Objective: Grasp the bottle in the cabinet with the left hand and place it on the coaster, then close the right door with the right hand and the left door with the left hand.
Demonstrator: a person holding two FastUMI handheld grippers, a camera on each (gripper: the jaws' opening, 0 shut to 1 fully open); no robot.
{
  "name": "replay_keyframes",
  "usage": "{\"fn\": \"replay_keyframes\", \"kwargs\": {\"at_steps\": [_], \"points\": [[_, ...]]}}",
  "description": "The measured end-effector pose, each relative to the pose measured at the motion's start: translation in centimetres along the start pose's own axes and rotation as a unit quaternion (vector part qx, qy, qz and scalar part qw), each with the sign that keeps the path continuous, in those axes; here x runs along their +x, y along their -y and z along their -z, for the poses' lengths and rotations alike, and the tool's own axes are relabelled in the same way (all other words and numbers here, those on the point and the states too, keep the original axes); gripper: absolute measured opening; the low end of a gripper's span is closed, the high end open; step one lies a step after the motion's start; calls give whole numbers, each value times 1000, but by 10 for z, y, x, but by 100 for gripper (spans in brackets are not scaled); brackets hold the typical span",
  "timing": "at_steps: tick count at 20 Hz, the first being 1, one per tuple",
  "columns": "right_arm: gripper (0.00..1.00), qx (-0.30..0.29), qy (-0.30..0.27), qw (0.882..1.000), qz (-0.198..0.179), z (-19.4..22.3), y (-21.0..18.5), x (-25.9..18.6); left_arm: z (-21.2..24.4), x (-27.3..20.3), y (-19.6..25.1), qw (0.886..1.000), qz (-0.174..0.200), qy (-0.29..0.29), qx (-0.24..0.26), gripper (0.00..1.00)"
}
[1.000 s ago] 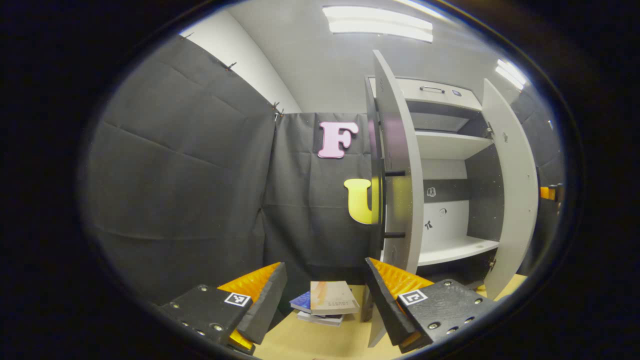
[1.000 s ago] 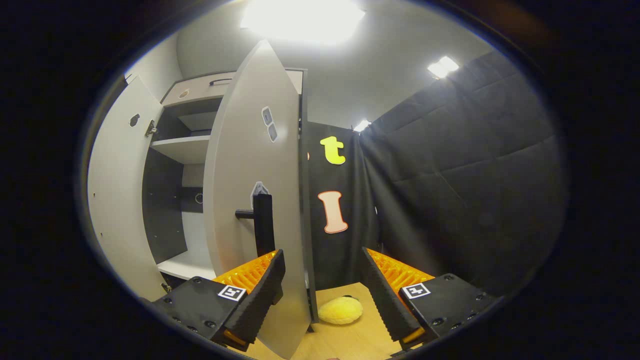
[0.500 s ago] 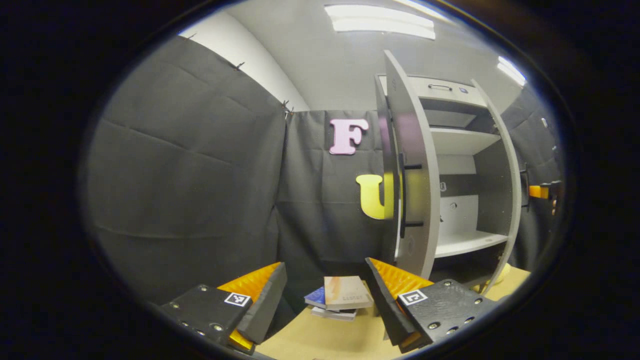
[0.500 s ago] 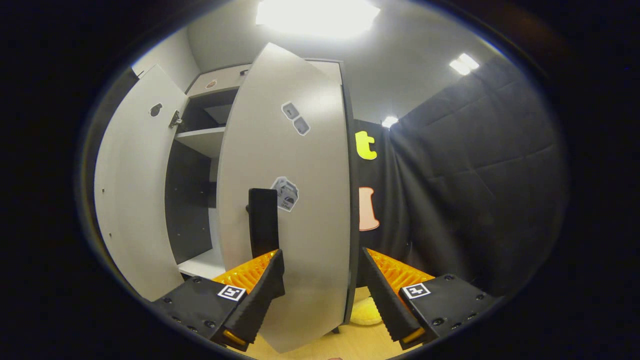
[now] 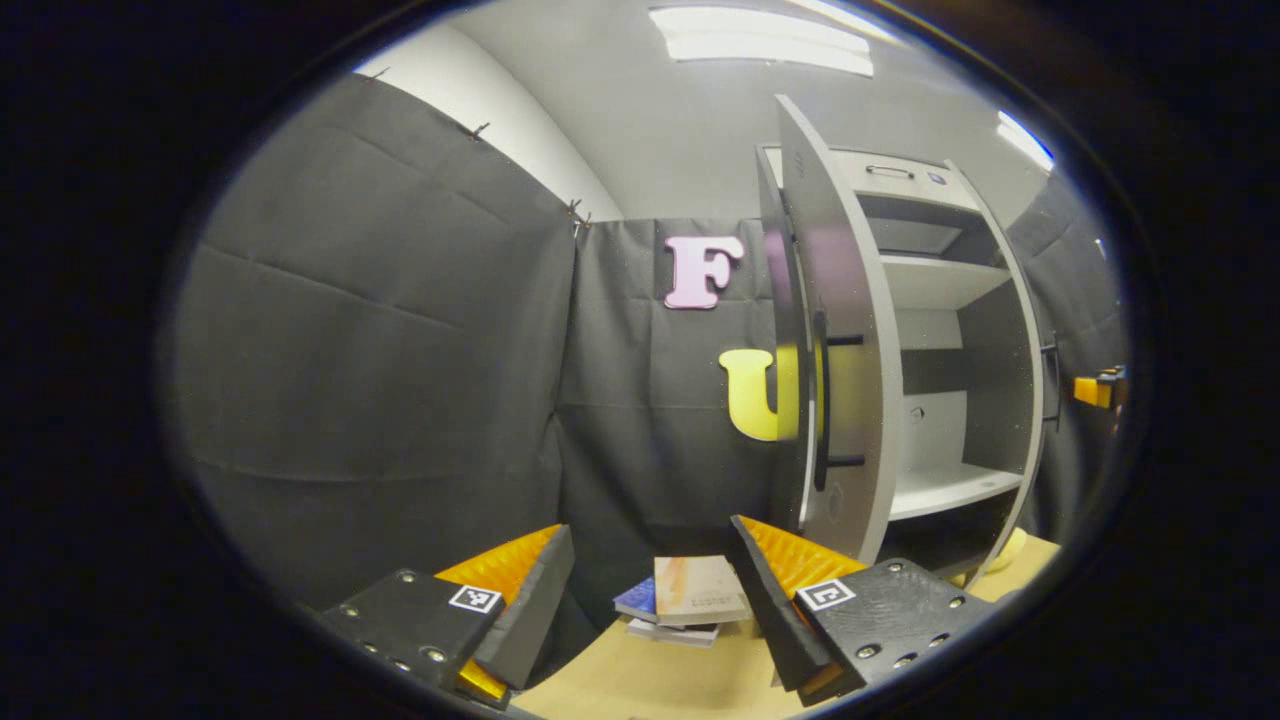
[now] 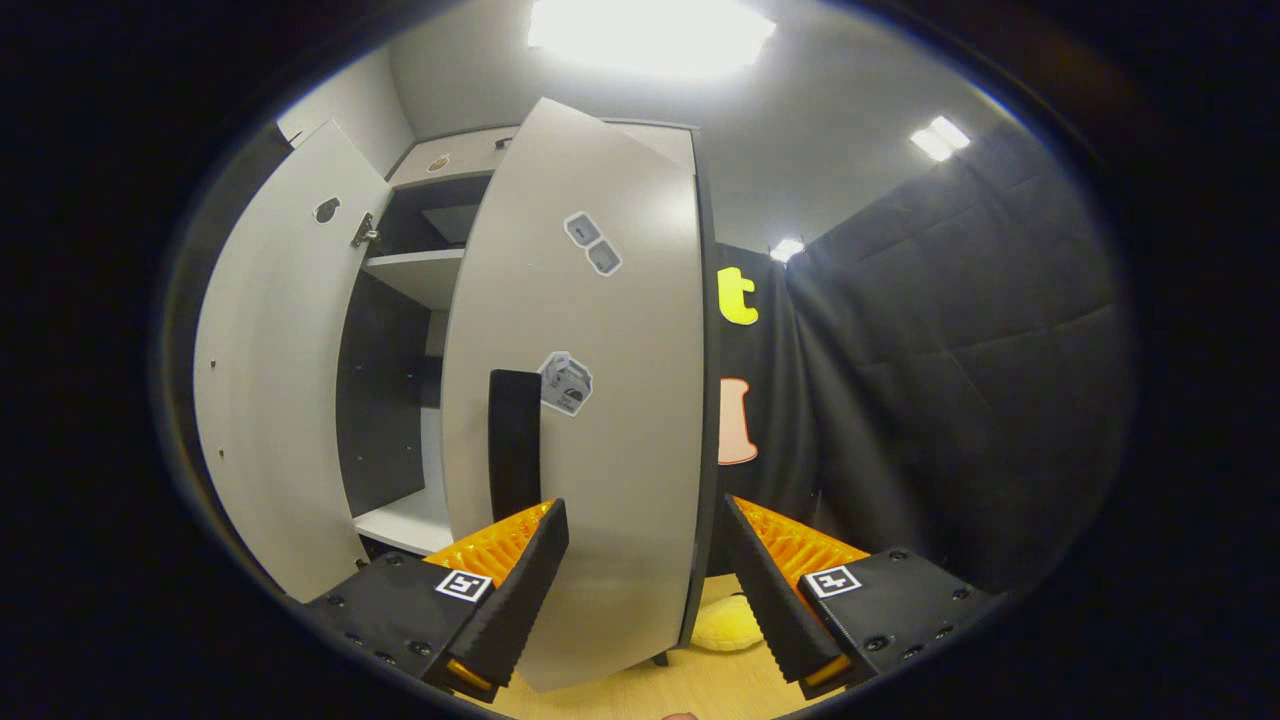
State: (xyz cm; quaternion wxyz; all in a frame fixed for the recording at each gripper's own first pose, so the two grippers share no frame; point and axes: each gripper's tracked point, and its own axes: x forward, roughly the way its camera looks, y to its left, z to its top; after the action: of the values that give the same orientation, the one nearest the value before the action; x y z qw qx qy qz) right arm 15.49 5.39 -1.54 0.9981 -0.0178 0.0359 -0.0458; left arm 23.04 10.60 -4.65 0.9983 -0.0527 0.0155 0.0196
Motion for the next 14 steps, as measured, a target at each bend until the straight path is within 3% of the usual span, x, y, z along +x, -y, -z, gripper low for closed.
{"fn": "replay_keyframes", "kwargs": {"at_steps": [10, 14], "points": [[97, -9, -2, 998, 65, 13, 86, -44, -61, 61, 40, 999, 7, 42, 7, 91], [98, -8, -12, 996, 83, 22, 116, -56, -64, 72, 62, 999, 11, 43, 9, 91]]}}
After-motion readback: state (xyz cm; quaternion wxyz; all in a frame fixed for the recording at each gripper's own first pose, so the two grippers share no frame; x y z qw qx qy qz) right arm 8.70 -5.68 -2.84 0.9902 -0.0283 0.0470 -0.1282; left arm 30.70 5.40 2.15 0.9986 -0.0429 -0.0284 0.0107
